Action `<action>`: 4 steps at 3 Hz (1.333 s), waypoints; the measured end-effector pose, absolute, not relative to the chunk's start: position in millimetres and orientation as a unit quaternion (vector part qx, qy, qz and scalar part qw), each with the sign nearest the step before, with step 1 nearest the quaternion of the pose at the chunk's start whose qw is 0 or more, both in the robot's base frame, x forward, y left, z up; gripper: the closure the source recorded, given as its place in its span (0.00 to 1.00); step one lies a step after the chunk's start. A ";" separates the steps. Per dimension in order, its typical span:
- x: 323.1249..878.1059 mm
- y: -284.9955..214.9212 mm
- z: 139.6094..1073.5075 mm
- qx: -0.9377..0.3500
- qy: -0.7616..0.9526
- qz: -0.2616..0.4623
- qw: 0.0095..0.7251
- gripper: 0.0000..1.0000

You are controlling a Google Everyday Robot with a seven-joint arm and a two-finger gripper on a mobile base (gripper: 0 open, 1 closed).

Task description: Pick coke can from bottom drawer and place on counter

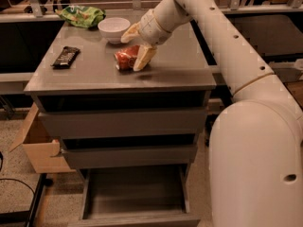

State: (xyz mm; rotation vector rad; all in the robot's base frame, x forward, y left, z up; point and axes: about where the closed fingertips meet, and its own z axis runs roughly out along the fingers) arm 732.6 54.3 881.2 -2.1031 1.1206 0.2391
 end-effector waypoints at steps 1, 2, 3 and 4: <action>732.8 56.1 879.7 -0.818 0.435 0.094 0.364 0.00; 731.7 54.1 881.8 -0.814 0.437 0.094 0.371 0.00; 722.0 29.8 899.8 -0.794 0.447 0.081 0.404 0.00; 697.5 3.1 920.9 -0.764 0.450 0.063 0.459 0.00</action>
Offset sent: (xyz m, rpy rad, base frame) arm -0.0058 -0.0108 0.0098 0.0356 -0.0159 -0.0275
